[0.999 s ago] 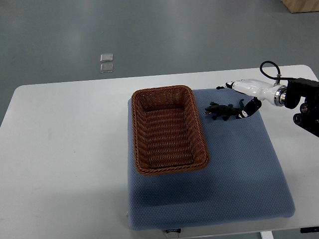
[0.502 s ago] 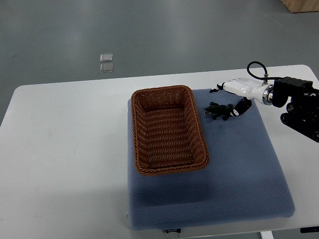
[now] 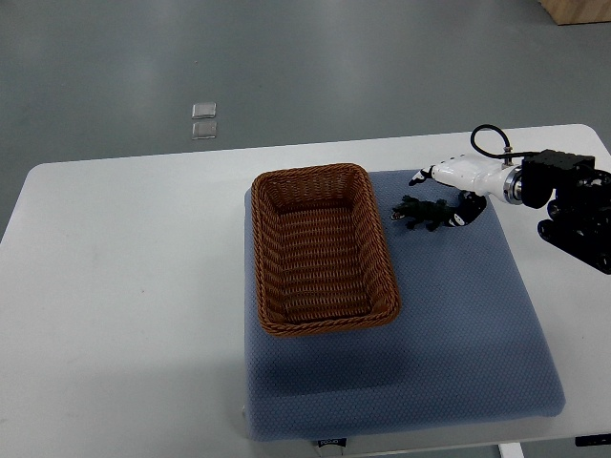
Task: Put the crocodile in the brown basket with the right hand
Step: 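Close the right hand fingers around the crocodile's body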
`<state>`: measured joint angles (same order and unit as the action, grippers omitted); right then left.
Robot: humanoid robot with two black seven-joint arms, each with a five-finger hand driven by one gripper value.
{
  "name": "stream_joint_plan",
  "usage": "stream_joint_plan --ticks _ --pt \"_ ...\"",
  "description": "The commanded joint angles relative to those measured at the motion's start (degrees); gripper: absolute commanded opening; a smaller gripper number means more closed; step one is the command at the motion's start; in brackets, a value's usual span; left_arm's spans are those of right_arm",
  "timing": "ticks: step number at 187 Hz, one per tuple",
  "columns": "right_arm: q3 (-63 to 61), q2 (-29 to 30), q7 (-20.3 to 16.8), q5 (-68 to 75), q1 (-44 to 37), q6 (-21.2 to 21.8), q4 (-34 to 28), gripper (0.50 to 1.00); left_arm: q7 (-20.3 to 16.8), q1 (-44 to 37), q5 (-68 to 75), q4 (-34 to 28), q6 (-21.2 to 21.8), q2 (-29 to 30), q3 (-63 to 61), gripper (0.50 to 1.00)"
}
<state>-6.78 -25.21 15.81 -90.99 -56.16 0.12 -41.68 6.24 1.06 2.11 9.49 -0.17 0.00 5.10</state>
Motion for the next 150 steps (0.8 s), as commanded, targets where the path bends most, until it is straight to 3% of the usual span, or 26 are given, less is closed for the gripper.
stream_joint_plan --ticks 1,109,150 --pt "0.0 0.2 0.0 -0.2 0.0 0.0 0.1 0.84 0.0 0.0 0.0 0.0 0.0 0.0 0.0 1.0" --pt "1.2 1.4 0.0 -1.1 0.0 0.0 1.2 0.78 0.0 0.0 0.0 0.0 0.0 0.0 0.0 1.0" --pt "1.2 1.4 0.0 -1.1 0.1 0.0 1.3 0.727 0.0 0.0 0.0 0.0 0.0 0.0 0.0 1.0"
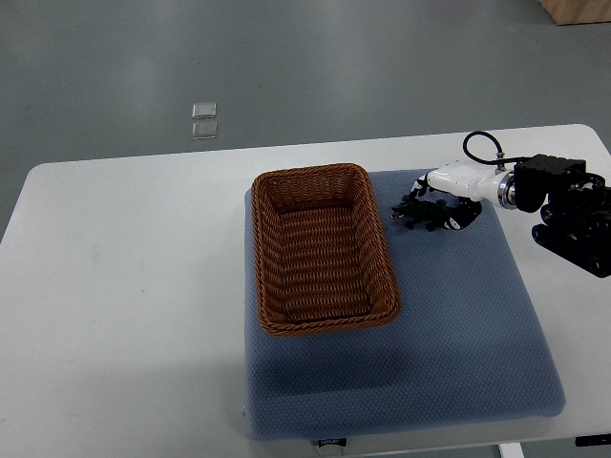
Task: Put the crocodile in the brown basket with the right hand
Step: 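Close the right hand fingers around the crocodile's body, then lift the crocodile and carry it over the brown woven basket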
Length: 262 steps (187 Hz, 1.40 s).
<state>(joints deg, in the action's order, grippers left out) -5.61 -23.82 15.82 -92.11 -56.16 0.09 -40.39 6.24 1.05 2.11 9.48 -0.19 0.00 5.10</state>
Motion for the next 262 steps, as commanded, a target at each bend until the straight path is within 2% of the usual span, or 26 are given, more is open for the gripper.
stream_joint_plan --ticks 1,10,38,59,88,99,107,224,262 --pt "0.0 0.0 0.0 0.0 0.1 0.0 0.1 0.725 0.0 0.0 0.0 0.0 0.0 0.0 0.0 1.0" --pt "0.0 0.0 0.0 0.0 0.1 0.0 0.1 0.719 0.0 0.0 0.0 0.0 0.0 0.0 0.0 1.0" --pt "0.0 0.0 0.0 0.0 0.1 -0.5 0.2 0.658 0.0 0.0 0.0 0.0 0.0 0.0 0.0 1.0" --pt "0.0 0.0 0.0 0.0 0.1 -1.4 0.3 0.635 0.0 0.0 0.0 0.0 0.0 0.0 0.0 1.0" --pt "0.0 0.0 0.0 0.0 0.1 -2.3 0.3 0.554 0.0 0.0 0.0 -0.1 0.0 0.0 0.0 1.0" --pt "0.0 0.0 0.0 0.0 0.1 -2.7 0.3 0.539 0.0 0.0 0.0 0.0 0.0 0.0 0.0 1.0" --pt "0.0 0.0 0.0 0.0 0.2 -3.1 0.3 0.5 0.0 0.0 0.0 0.0 0.0 0.0 0.0 1.0" --pt "-0.9 -0.9 0.1 1.1 1.4 -6.2 0.2 0.5 0.1 0.0 0.0 0.0 0.0 0.0 0.0 1.0" --pt "-1.2 -1.2 0.4 2.5 1.5 -9.2 0.0 0.5 0.0 0.0 0.0 0.0 0.0 0.0 0.0 1.0"
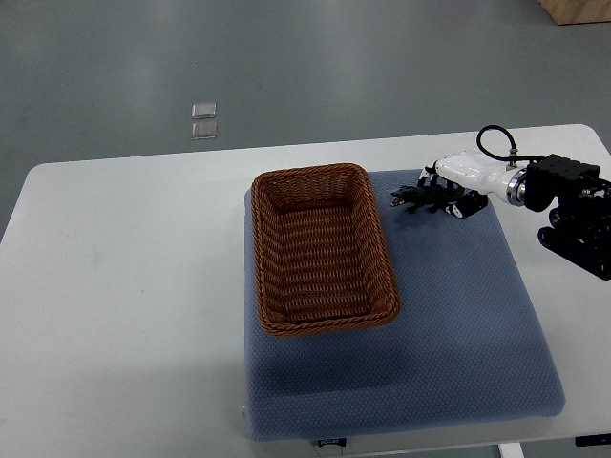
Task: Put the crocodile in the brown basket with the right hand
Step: 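Lift the crocodile and carry it over the brown woven basket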
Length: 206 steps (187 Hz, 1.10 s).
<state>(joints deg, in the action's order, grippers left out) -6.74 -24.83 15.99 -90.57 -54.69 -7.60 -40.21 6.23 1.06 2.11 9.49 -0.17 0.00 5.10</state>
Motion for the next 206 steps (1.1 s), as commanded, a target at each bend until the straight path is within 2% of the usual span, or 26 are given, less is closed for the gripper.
stream_joint_plan --ticks 1,37,67,88,126,155,206 --pt "-0.1 -0.2 0.2 1.0 0.0 -1.5 -0.1 0.5 0.0 0.0 0.0 0.0 0.0 0.0 0.0 1.0" --pt "-0.2 -2.4 0.9 2.9 -1.5 -4.3 -2.0 0.5 0.0 0.0 0.0 -0.1 0.0 0.0 0.0 1.0" --pt "-0.9 -2.2 3.7 3.2 -2.9 -7.2 -4.4 0.5 0.0 0.0 0.0 0.0 0.0 0.0 0.0 1.0" --pt "-0.9 -2.2 4.0 3.0 -4.0 -9.0 -9.3 0.5 0.0 0.0 0.0 0.0 0.0 0.0 0.0 1.0" --pt "-0.6 -1.3 4.1 2.3 -5.5 -9.0 -17.9 0.5 0.0 0.0 0.0 -0.1 0.0 0.0 0.0 1.0" --pt "0.1 0.7 6.1 2.3 -5.5 -8.7 -18.4 0.5 0.0 0.0 0.0 0.0 0.0 0.0 0.0 1.0" --pt "3.0 3.4 7.3 0.6 -4.7 -8.9 -18.4 0.5 0.0 0.0 0.0 0.0 0.0 0.0 0.0 1.0"
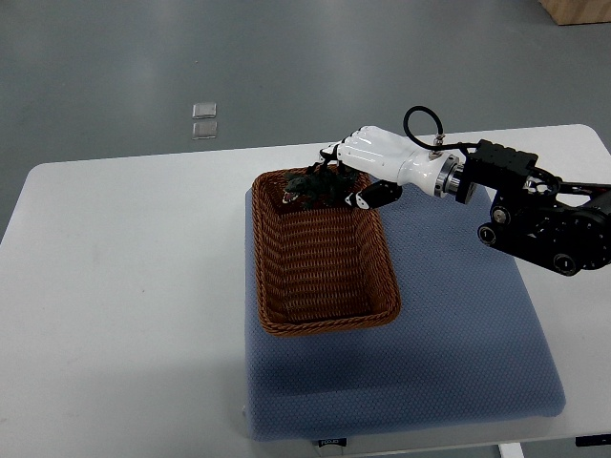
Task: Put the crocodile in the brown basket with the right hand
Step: 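Lift the crocodile and carry it over the brown woven basket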
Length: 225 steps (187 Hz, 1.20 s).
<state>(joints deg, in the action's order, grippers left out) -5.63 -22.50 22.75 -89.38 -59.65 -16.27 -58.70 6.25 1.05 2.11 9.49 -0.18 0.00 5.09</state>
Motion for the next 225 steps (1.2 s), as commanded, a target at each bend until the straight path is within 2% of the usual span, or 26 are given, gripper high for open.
stream_joint_plan --ticks 1,73,92,94,105,124,140,195,225 --pt "1.9 1.1 0.5 -0.6 0.2 -0.3 0.1 0.5 0.0 0.0 0.0 0.0 0.0 0.0 0.0 1.0" --pt "3.7 1.1 0.5 -1.6 1.6 -0.6 1.4 0.5 0.0 0.0 0.0 0.0 0.0 0.0 0.0 1.0" --pt "3.7 1.1 0.5 -1.6 2.0 -2.2 1.9 0.613 0.0 0.0 0.0 0.0 0.0 0.0 0.0 1.0" --pt "3.7 1.1 0.5 -1.6 2.0 -2.2 1.9 0.613 0.0 0.0 0.0 0.0 0.0 0.0 0.0 1.0" --pt "3.7 1.1 0.5 -1.6 2.1 -3.0 2.2 0.707 0.0 0.0 0.0 0.0 0.0 0.0 0.0 1.0" --pt "3.7 1.1 0.5 -1.6 2.3 -3.3 2.5 0.805 0.0 0.0 0.0 0.0 0.0 0.0 0.0 1.0" --pt "3.7 1.1 0.5 -1.6 2.7 -3.4 2.5 0.923 0.0 0.0 0.0 -0.1 0.0 0.0 0.0 1.0" --pt "2.2 0.5 0.5 -0.5 3.1 -5.0 2.5 0.928 0.0 0.0 0.0 0.0 0.0 0.0 0.0 1.0" --pt "-5.7 0.1 0.0 3.0 6.9 -5.4 3.1 0.928 0.1 0.0 0.0 0.0 0.0 0.0 0.0 1.0"
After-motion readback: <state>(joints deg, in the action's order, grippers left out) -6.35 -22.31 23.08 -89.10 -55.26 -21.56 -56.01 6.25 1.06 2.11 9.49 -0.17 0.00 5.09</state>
